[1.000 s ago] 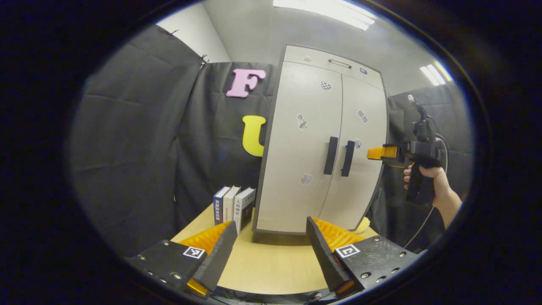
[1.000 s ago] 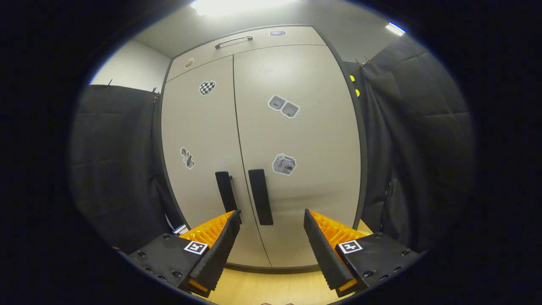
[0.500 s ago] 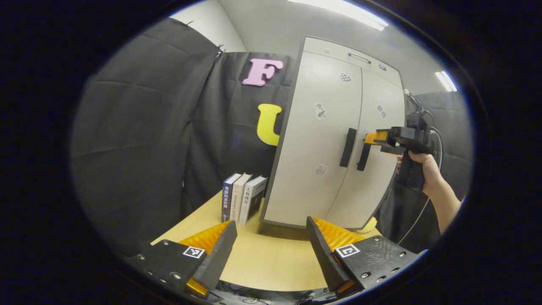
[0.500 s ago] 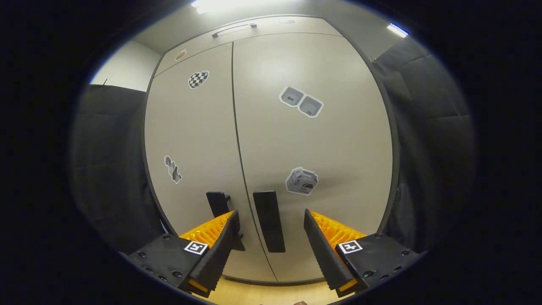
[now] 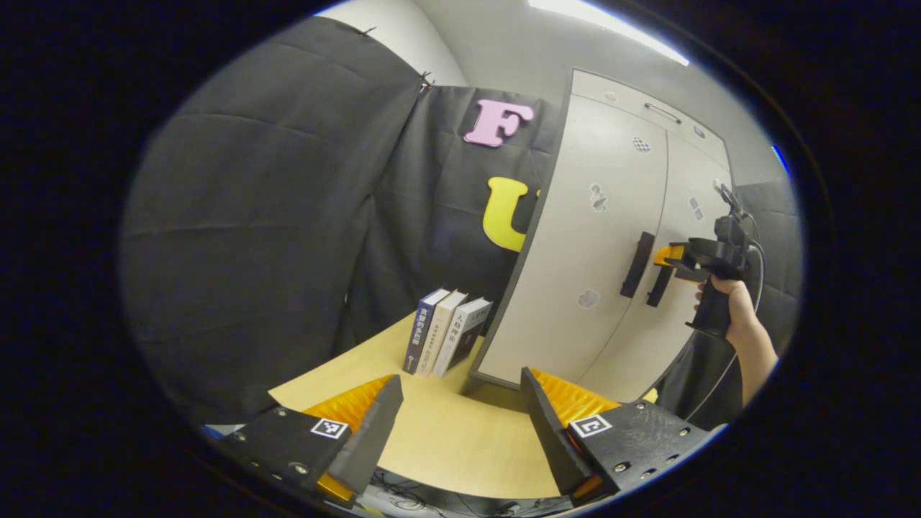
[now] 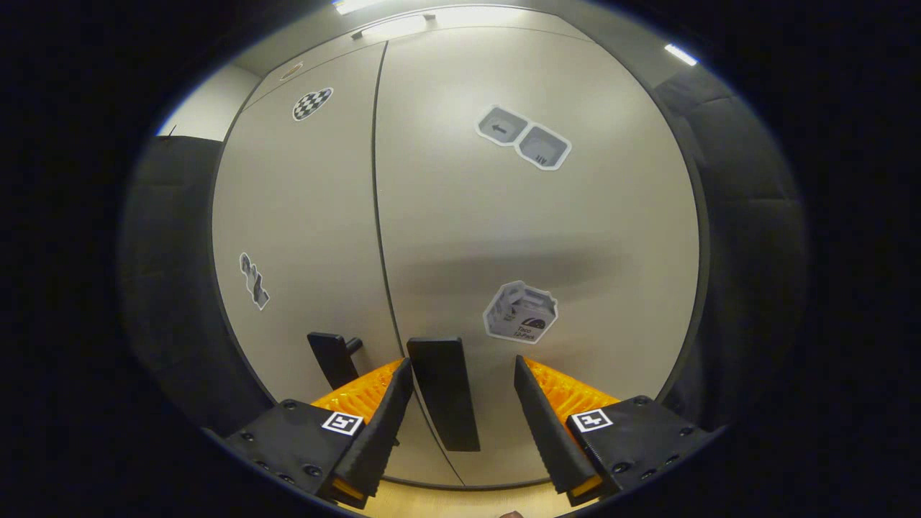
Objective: Open the right door of the double-door shoe cabinet with the right hand, and open the left door with the left hand.
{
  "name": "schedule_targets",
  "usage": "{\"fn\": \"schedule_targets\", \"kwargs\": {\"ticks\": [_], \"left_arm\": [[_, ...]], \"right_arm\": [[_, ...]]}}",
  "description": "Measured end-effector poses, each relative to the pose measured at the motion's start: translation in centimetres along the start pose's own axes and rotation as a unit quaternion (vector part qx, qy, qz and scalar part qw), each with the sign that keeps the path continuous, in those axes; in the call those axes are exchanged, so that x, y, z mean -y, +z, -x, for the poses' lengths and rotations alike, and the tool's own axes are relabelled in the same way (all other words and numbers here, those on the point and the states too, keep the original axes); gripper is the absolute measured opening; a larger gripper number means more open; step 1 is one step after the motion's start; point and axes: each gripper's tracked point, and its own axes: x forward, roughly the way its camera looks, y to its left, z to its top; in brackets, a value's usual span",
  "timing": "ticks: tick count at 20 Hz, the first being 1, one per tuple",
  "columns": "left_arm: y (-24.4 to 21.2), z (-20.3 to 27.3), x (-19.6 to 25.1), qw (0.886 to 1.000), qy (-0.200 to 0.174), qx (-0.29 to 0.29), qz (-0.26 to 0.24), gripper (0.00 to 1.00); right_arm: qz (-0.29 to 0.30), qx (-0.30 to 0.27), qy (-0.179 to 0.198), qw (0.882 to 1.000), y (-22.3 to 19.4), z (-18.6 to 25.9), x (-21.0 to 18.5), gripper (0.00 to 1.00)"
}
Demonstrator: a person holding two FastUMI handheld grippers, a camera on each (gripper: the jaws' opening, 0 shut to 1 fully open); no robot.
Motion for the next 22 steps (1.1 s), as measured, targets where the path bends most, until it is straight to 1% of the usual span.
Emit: {"fn": "schedule_targets", "kwargs": {"ticks": [1,3,4,5,7,8,9,10,11,12,13,14,15,16,17,18,19,20,21,22], "left_arm": [[-0.2,0.5,-0.5,1.0,0.004,-0.002,0.003,0.95],[-0.3,0.7,-1.1,1.0,0.013,-0.004,0.007,0.96],[-0.4,0.7,-1.4,1.0,0.016,-0.005,0.009,0.96],[-0.5,0.7,-1.7,1.0,0.019,-0.005,0.01,0.96],[-0.3,1.2,-2.0,1.0,0.021,-0.002,0.011,0.95],[-0.2,1.4,-2.1,1.0,0.022,-0.001,0.009,0.95],[-0.2,1.7,-2.2,1.0,0.023,-0.001,0.004,0.95],[-0.2,1.9,-2.4,1.0,0.023,-0.001,-0.001,0.95],[-0.3,2.3,-2.6,1.0,0.024,-0.001,-0.007,0.95],[-0.3,2.7,-2.6,1.0,0.024,-0.002,-0.012,0.95],[-0.4,3.0,-2.7,1.0,0.022,-0.002,-0.016,0.95],[-0.4,3.2,-2.7,1.0,0.02,-0.003,-0.018,0.95],[-0.5,3.5,-2.6,1.0,0.017,-0.004,-0.02,0.95],[-0.6,3.8,-2.7,1.0,0.017,-0.006,-0.026,0.94],[-0.6,3.9,-2.7,0.999,0.017,-0.006,-0.035,0.95],[-0.4,4.2,-2.6,0.999,0.015,-0.003,-0.047,0.95],[-0.4,4.4,-2.4,0.998,0.013,0.0,-0.059,0.95],[-0.2,4.5,-2.1,0.998,0.01,0.003,-0.068,0.96],[-0.2,4.7,-1.9,0.997,0.006,0.005,-0.075,0.94],[-0.2,4.7,-1.6,0.997,0.003,0.007,-0.081,0.96]], "right_arm": [[0.001,-0.003,0.001,1.0,-0.2,-0.2,-0.2,0.86],[0.007,-0.01,0.001,1.0,-0.6,-0.4,-0.6,0.68],[0.011,-0.013,-0.004,1.0,-0.7,-0.4,-0.5,0.51],[0.013,-0.01,-0.008,1.0,-0.6,-0.4,-0.5,0.39],[0.018,-0.01,-0.014,1.0,-0.7,-0.4,-0.5,0.39],[0.02,-0.007,-0.013,1.0,-0.6,-0.4,-0.4,0.31],[0.021,-0.005,-0.011,1.0,-0.7,-0.6,-0.5,0.31],[0.03,0.003,-0.001,1.0,-0.5,-0.5,-0.6,0.27],[0.045,0.005,0.007,0.999,-0.7,-0.6,-0.6,0.19],[0.05,0.005,0.011,0.999,-0.5,-0.5,-0.5,0.07],[0.049,0.001,0.016,0.999,-0.6,-0.3,-0.6,0.11],[0.045,-0.004,0.022,0.999,-0.7,-0.4,-0.5,0.03],[0.04,-0.005,0.025,0.999,-0.7,-0.3,-0.6,0.03],[0.038,-0.009,0.026,0.999,-0.7,-0.2,-0.6,0.06],[0.038,-0.009,0.025,0.999,-0.8,-0.1,-0.6,0.06],[0.043,-0.009,0.025,0.999,-0.8,0.1,-0.6,0.03],[0.043,-0.007,0.025,0.999,-0.8,0.5,-0.7,0.03],[0.042,-0.006,0.027,0.999,-0.9,0.9,-0.7,0.06],[0.04,-0.007,0.031,0.999,-1.0,1.4,-0.6,0.06],[0.036,-0.007,0.037,0.999,-1.0,1.9,-0.6,0.06]]}}
